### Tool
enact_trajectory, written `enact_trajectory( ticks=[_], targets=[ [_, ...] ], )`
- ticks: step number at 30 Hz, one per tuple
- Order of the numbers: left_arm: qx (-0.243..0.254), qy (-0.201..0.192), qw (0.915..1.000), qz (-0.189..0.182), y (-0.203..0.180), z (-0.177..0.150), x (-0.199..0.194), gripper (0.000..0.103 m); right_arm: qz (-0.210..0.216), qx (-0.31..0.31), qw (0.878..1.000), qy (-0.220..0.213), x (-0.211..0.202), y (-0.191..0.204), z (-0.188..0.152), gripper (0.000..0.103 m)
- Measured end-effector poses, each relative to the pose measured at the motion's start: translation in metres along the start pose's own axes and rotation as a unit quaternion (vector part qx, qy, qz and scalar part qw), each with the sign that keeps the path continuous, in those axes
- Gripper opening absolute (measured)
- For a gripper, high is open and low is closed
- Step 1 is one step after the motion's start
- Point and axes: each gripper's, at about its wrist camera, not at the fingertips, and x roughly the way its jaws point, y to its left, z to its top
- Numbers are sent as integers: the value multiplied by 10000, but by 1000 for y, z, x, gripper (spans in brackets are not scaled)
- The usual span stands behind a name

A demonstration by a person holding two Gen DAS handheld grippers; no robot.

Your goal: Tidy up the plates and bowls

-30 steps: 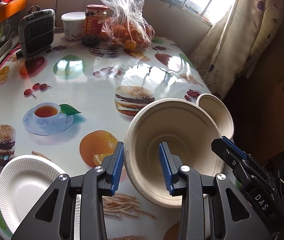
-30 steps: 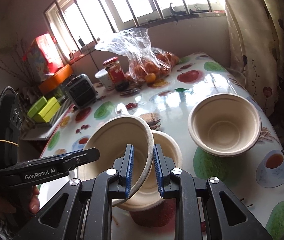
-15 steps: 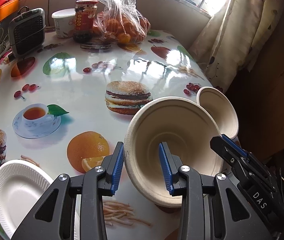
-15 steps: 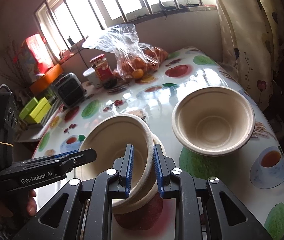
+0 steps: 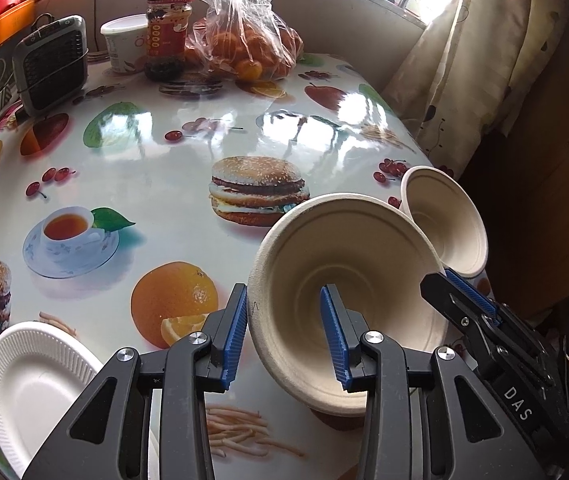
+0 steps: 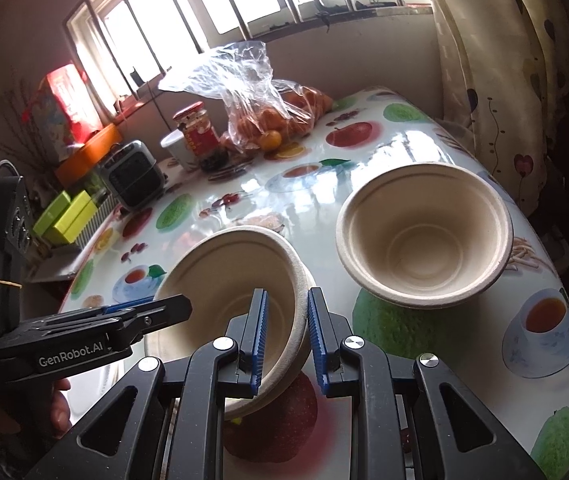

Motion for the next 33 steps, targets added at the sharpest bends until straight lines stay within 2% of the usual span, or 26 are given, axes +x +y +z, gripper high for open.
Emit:
enact_trajectory(
  ticks=[14,19,27,33],
  targets=[
    [-19,2,10000,1,1,0,-2,38,-29,-20,10000,-5,1,-1,1,20],
    [-27,-11,10000,-47,2,-1,-3,38,-12,-16,10000,8,1,-2,1,30],
    [23,-81,10000,-1,-3,-1,-8,39,-31,-14,10000,-55,-1,-2,1,31],
    [156,-214,9996,-80,-16,5,-17,39,-146,-27,9996,-258,-17,-8,6,32]
  ],
)
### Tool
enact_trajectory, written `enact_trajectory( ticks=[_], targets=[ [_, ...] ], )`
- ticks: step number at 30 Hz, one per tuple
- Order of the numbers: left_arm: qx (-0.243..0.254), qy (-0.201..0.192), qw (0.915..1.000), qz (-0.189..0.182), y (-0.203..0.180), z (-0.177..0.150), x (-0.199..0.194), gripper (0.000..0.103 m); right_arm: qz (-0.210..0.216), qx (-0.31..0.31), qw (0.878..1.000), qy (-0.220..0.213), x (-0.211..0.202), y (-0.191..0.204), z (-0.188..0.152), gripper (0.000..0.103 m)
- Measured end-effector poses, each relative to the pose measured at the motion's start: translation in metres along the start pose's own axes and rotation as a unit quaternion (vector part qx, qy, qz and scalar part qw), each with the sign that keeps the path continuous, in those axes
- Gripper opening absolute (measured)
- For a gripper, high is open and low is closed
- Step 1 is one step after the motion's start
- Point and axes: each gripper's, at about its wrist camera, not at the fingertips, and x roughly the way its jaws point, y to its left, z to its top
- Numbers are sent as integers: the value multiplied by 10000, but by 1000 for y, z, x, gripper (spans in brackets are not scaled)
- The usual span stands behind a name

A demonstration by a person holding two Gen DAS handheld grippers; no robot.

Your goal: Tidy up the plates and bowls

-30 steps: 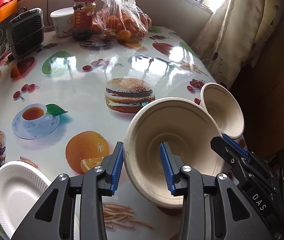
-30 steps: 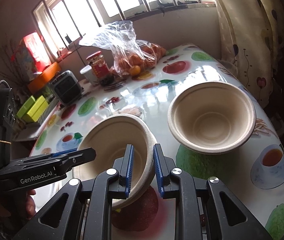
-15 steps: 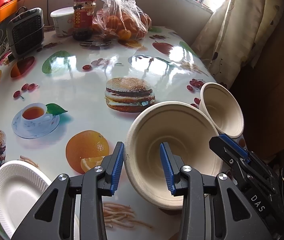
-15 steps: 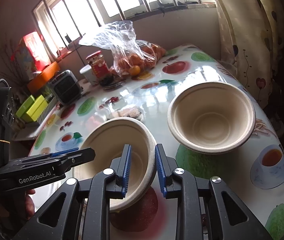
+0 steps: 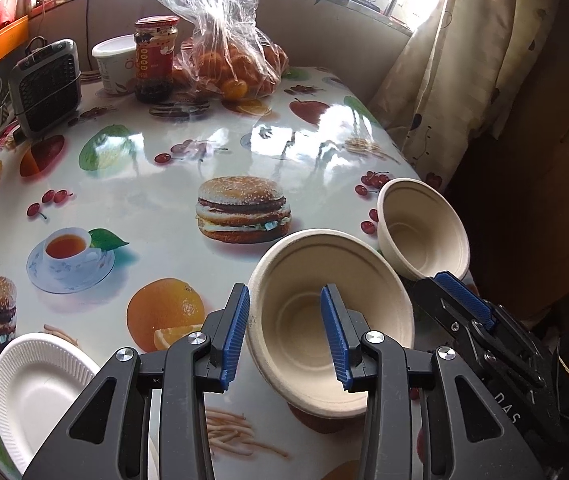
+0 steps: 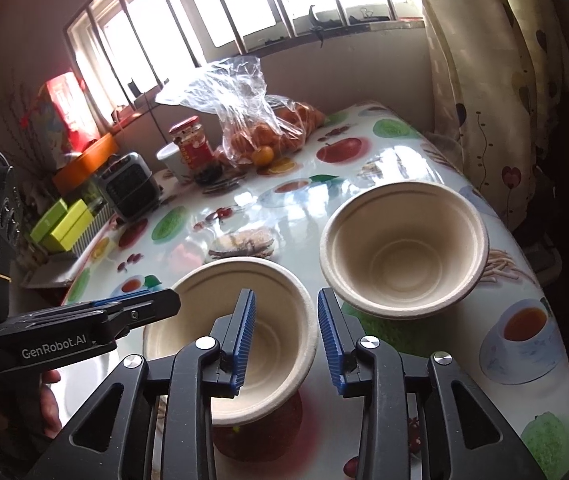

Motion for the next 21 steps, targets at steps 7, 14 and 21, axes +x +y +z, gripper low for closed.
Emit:
enact_trajectory(
  ticks=[7,14,21],
  targets=[
    [179,-23,9998,-39,-18,8,0,39,-277,131,9993,-195,-17,-25,8,34],
    [311,10,9992,-241,-43,20,9,39,-580,240,9974,-364,-30,-51,16,35],
    [438,-67,9983,-391,-65,37,21,39,-889,314,9947,-400,-29,-75,25,37]
  ],
)
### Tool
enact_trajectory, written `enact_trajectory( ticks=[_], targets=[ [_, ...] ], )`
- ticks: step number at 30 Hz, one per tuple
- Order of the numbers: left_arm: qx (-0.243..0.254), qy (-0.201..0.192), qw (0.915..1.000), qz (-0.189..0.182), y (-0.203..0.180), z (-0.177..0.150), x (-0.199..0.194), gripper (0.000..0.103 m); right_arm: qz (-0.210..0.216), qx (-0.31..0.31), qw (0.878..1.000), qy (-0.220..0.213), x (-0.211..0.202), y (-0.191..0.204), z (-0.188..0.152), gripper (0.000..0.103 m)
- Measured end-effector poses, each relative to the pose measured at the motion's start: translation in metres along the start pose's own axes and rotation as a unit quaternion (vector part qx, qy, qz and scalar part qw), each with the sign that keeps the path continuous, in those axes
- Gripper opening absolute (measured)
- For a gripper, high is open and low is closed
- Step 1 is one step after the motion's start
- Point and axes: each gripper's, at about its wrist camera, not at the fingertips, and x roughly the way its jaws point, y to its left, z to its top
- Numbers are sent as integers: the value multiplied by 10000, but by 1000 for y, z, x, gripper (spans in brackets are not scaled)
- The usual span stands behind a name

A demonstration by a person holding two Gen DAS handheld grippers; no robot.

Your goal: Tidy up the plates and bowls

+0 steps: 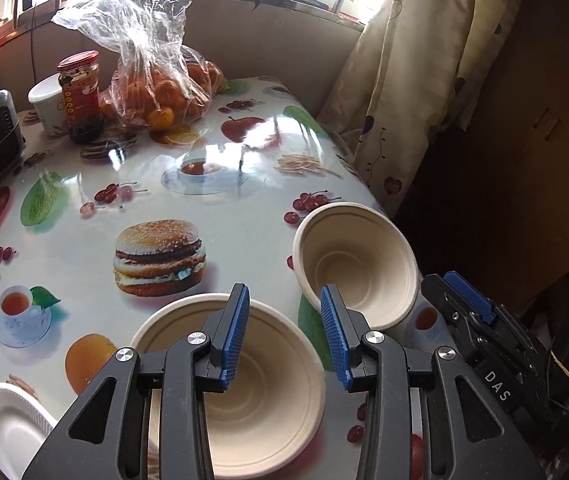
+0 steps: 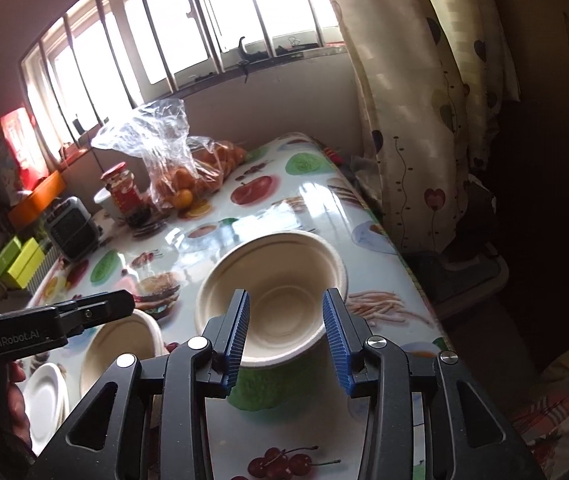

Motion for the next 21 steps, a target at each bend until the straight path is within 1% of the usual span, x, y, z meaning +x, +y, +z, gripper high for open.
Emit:
enact_trajectory(
  ticks=[2,4,6,11,13,16,18,20,21],
  targets=[
    [-23,92,10000,25,-3,5,9,39,-84,56,9999,17,5,-8,2,37],
    [-43,98,9999,-99,-5,7,15,39,-146,100,9998,19,9,-15,2,37],
    [-53,153,9998,-74,-7,9,23,39,-232,136,9996,79,16,-21,3,37],
    [-126,323,9993,-104,-7,15,43,39,-252,210,9993,196,28,-29,0,37],
    [-144,393,9991,-29,-6,16,50,39,-249,246,9991,245,33,-31,-1,37],
    [-221,503,9984,-106,-5,17,59,39,-205,269,9991,273,38,-32,-1,37],
    [-279,486,9984,-110,-3,17,61,39,-171,261,9991,285,40,-31,-1,36],
    [-249,470,9985,-92,-4,18,62,39,-164,246,9991,293,42,-31,-2,30],
    [-258,484,9984,-99,-4,19,63,39,-161,240,9991,306,43,-30,-2,28]
  ],
)
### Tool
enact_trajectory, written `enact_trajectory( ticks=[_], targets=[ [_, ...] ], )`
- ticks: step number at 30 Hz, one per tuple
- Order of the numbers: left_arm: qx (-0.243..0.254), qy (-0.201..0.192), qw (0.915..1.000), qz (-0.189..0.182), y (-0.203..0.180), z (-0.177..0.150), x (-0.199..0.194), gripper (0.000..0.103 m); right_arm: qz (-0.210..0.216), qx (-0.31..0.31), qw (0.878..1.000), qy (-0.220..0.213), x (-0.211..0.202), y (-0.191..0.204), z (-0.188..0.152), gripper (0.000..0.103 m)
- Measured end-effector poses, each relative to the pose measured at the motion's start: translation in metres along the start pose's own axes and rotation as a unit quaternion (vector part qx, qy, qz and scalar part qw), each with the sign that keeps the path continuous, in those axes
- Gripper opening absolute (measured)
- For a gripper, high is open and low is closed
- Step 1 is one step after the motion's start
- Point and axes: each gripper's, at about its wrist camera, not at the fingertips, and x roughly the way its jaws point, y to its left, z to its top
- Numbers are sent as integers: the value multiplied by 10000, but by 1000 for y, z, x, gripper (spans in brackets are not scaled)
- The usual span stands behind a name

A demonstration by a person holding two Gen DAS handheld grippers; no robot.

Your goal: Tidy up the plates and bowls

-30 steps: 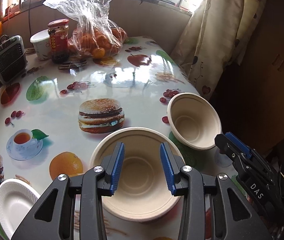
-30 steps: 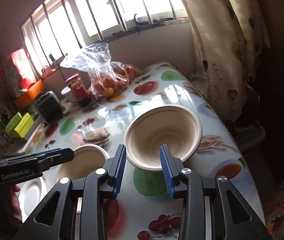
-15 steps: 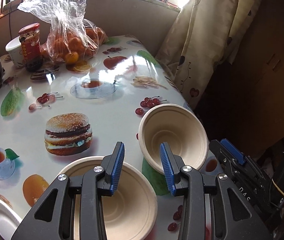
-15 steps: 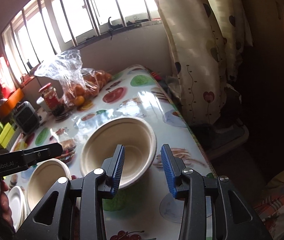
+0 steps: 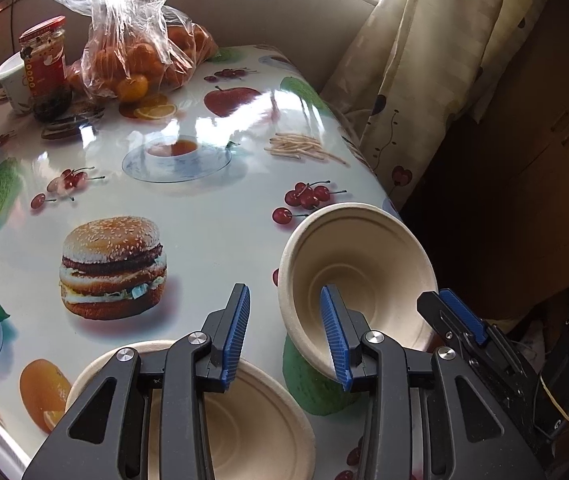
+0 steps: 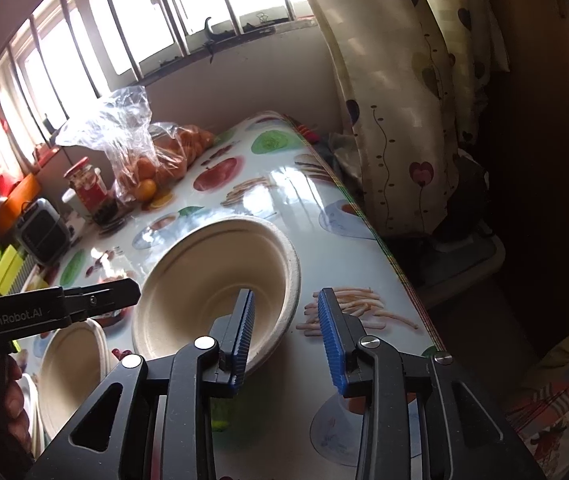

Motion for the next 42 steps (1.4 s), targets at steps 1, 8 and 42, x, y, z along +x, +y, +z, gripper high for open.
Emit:
enact_trajectory(
  ticks=[1,8,42],
  targets=[
    [7,1,10000,-4,0,1,1,38,-2,-8,10000,14,1,0,0,27],
    [1,86,10000,-49,-2,1,9,31,18,-34,10000,18,3,1,0,19],
    [80,-343,9993,-106,-6,-3,-31,21,107,-152,9995,-261,-26,15,5,15]
  ],
)
